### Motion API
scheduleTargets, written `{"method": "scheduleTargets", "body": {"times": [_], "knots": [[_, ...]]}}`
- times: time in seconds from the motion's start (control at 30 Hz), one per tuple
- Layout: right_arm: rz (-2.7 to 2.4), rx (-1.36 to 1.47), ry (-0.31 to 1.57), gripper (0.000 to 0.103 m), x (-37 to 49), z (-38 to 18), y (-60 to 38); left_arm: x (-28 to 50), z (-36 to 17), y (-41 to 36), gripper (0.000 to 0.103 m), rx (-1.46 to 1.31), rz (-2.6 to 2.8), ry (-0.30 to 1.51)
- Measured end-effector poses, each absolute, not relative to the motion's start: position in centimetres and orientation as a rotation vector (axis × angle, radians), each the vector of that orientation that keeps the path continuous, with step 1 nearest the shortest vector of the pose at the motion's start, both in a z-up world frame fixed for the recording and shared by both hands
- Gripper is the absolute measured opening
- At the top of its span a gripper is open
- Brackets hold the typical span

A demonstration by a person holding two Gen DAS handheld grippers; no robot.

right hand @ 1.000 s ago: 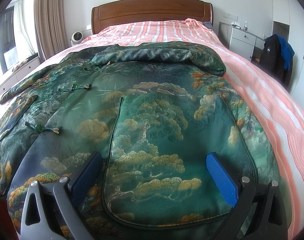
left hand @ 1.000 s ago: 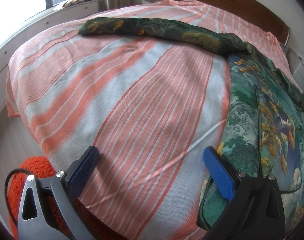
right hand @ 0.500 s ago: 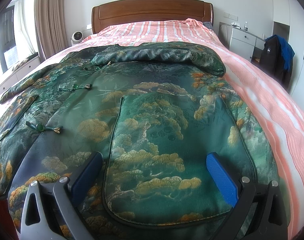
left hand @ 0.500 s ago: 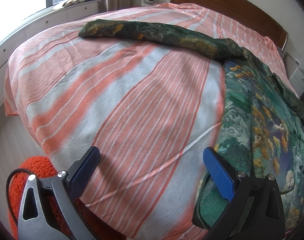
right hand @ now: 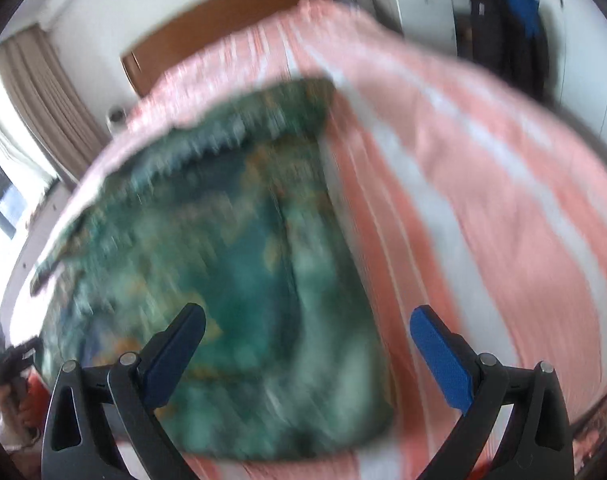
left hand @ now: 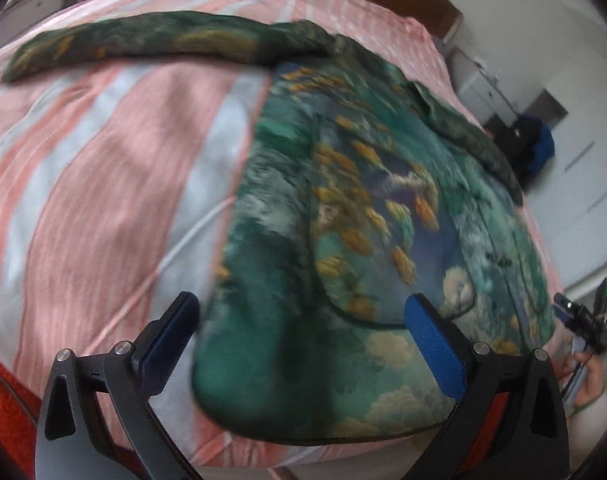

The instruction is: Fold large clothes

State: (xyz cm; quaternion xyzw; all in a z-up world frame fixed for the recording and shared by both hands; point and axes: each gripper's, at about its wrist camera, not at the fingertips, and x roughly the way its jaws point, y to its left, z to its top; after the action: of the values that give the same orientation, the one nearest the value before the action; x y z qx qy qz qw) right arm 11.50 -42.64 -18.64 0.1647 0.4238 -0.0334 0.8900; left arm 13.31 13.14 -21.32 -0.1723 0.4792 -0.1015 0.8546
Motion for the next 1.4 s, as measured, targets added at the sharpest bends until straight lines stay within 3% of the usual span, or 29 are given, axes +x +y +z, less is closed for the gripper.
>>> {"method": "scheduleTargets", "body": {"times": [0.03,0.07,0.1,0.13,0.17,0.2,0.27,0.37,0.67,0.7,0.73,0.77,0.8,0.87,1.03,1.2,1.4], "knots": [[-0.056,0.340,0.903,0.095,11.2,-19.3,-42.5,13.4,-21.2,12.4,0.091,-0.328,-0.221,1.011],[-0.017,0.350,0.920,0.085,10.8,-19.9,-42.1,13.4,-21.1,11.9,0.071,-0.302,-0.207,1.019],[0.015,0.365,0.934,0.074,10.6,-20.4,-41.7,13.5,-21.1,11.6,0.059,-0.272,-0.189,1.029],[0.009,0.358,0.935,0.064,10.4,-20.5,-41.3,13.5,-21.0,11.5,0.034,-0.259,-0.186,1.034],[-0.010,0.344,0.930,0.036,10.2,-20.5,-41.1,13.5,-20.9,11.8,0.024,-0.272,-0.191,1.033],[-0.025,0.344,0.918,0.023,10.0,-20.3,-40.9,13.4,-20.6,12.1,0.020,-0.295,-0.194,1.031],[-0.013,0.399,0.875,0.017,9.4,-19.4,-40.7,13.1,-19.8,12.4,0.015,-0.310,-0.199,1.025],[-0.015,0.370,0.841,0.016,8.9,-17.7,-39.6,12.2,-18.5,12.2,0.014,-0.263,-0.210,1.017],[-0.045,0.329,0.877,0.017,7.7,-18.6,-39.4,11.3,-19.4,12.2,0.018,-0.208,-0.209,1.071],[-0.051,0.332,0.874,0.020,7.8,-18.9,-39.4,11.8,-19.4,12.2,0.021,-0.209,-0.200,1.073],[-0.064,0.338,0.869,0.023,8.0,-19.1,-39.5,11.9,-19.4,12.2,0.030,-0.202,-0.184,1.072],[-0.084,0.331,0.863,0.033,8.1,-19.1,-39.5,11.9,-19.4,12.1,0.041,-0.188,-0.168,1.070],[-0.105,0.317,0.857,0.050,8.3,-18.9,-39.6,11.8,-19.3,12.1,0.047,-0.169,-0.150,1.065],[-0.144,0.278,0.824,0.067,8.0,-18.1,-39.5,11.1,-18.8,12.4,0.058,-0.143,-0.123,1.046],[-0.272,0.175,0.715,0.073,6.5,-15.1,-38.9,10.0,-17.3,14.5,0.068,-0.207,-0.086,1.008],[-0.210,0.132,0.637,0.088,7.0,-12.5,-35.4,10.5,-15.3,16.6,0.084,-0.273,-0.023,0.945],[-0.082,0.100,0.593,0.088,7.9,-13.3,-30.8,12.2,-13.8,18.2,0.098,-0.244,0.120,0.888]]}}
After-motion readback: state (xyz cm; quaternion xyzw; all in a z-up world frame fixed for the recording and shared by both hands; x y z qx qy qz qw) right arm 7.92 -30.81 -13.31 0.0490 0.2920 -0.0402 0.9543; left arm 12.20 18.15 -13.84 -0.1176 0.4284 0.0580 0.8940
